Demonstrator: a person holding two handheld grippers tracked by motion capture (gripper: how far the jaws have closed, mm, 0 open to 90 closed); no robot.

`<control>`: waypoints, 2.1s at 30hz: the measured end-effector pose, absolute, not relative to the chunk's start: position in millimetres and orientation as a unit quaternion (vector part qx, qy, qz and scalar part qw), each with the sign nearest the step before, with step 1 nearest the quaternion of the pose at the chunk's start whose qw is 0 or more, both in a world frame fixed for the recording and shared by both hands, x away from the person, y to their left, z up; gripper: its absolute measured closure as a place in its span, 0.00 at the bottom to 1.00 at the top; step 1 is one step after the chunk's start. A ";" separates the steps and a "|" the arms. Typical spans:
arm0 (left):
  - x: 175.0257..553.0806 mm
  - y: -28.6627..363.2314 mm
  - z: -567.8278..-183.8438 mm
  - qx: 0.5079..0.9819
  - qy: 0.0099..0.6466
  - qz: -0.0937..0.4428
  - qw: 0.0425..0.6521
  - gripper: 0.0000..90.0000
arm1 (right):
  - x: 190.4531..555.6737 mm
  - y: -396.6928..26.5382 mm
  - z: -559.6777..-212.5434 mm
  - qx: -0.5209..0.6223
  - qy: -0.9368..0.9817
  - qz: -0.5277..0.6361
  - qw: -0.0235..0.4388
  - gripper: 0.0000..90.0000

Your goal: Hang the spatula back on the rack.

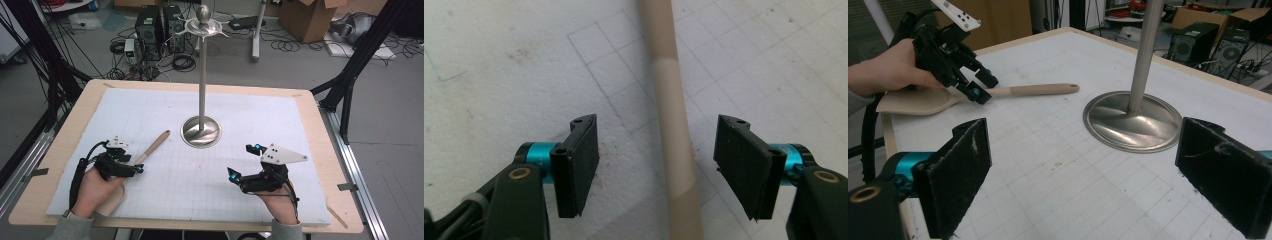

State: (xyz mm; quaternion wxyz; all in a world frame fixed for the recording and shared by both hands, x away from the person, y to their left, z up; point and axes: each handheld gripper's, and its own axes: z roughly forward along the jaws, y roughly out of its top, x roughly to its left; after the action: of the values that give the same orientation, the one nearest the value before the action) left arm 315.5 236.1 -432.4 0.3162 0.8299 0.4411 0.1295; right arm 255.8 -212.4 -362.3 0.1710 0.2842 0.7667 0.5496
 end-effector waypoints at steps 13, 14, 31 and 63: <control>313.6 231.8 -431.5 0.834 0.438 0.151 0.300 0.50 | 256.0 -212.9 -362.6 0.285 0.766 0.550 0.170 0.08; 313.3 231.7 -431.1 0.836 0.435 0.150 0.300 0.51 | 255.9 -212.9 -362.6 0.285 0.766 0.550 0.170 0.08; 310.9 227.7 -429.5 0.840 0.428 0.141 0.302 0.81 | 255.6 -212.6 -362.1 0.284 0.766 0.551 0.170 0.08; 299.3 244.7 -421.5 0.818 0.445 0.122 0.344 0.87 | 255.4 -209.6 -361.6 0.277 0.770 0.548 0.172 0.08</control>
State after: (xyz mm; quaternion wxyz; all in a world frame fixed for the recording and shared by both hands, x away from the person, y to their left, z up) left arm 299.3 244.7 -421.5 0.3437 0.8181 0.4448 0.1216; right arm 255.4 -209.6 -361.6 0.1716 0.2769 0.7702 0.5484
